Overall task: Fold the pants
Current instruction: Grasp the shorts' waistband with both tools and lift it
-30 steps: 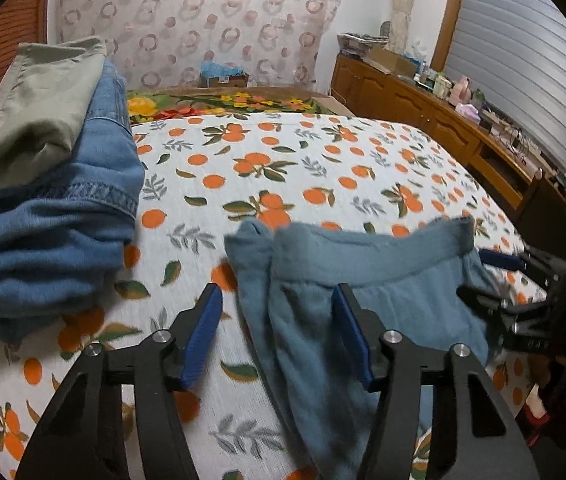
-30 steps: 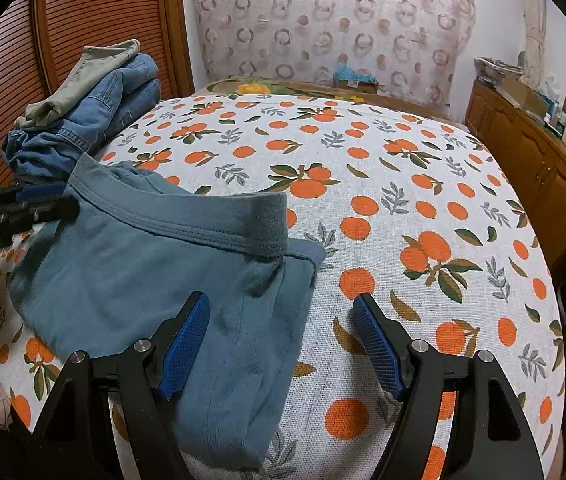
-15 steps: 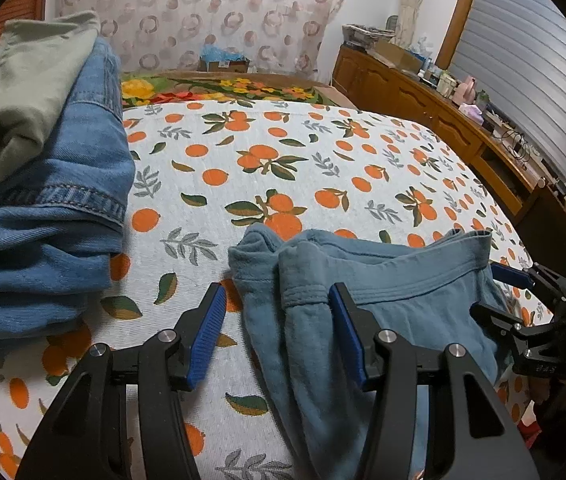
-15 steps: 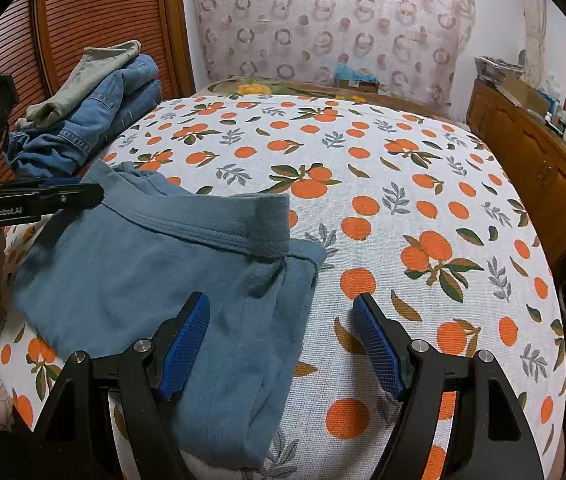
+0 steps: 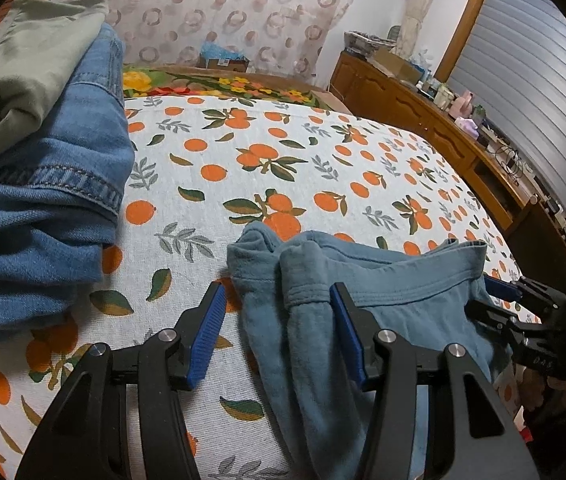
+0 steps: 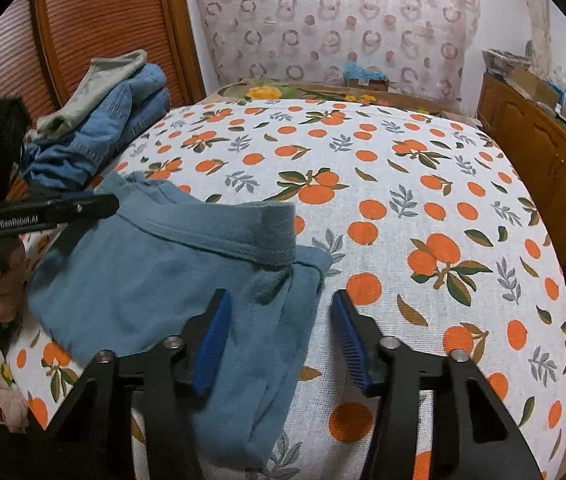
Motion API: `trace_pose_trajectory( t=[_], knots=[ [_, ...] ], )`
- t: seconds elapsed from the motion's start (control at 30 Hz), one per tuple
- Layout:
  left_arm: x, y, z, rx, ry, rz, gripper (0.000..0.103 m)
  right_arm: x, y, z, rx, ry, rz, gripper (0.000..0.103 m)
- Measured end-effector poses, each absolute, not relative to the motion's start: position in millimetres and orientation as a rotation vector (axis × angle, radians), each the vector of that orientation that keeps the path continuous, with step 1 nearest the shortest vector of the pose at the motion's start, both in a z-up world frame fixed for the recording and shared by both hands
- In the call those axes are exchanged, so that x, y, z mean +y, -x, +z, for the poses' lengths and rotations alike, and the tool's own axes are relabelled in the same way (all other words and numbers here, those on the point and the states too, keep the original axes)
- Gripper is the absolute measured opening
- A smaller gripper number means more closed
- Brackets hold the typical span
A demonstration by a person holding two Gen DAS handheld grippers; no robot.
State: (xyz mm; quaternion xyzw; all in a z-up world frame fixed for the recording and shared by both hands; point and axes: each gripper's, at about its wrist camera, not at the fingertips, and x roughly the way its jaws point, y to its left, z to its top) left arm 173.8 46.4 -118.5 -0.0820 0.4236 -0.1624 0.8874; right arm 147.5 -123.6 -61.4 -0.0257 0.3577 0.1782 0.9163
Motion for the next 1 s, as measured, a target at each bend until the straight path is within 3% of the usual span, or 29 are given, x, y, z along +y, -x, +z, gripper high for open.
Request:
trace_pose_trajectory(
  t=[0.13,0.4,0.6,0.73,1.0],
  knots=[
    [49,-173,-119,0.879,0.211,-0.344,0.047,-127,-149,-61,0.74,0.027,0.376,0.038],
    [46,-172,-118,0.879,0.238,-0.369,0.03,-121,-157,-59,0.751,0.037,0.372,0.033],
    [39,-168,-113,0.864,0.193,-0.356,0.02,-119,-159,-60,0.751,0.037,0.398,0.018],
    [34,-159,-105,0.828,0.159,-0.336,0.018,-119,-159,-61,0.748,0.032,0.42,0.012],
    [29,-133,-76,0.732,0.131,-0.333,0.017,-127,-145,-50,0.673,-0.01,0.447,0.009]
  ],
)
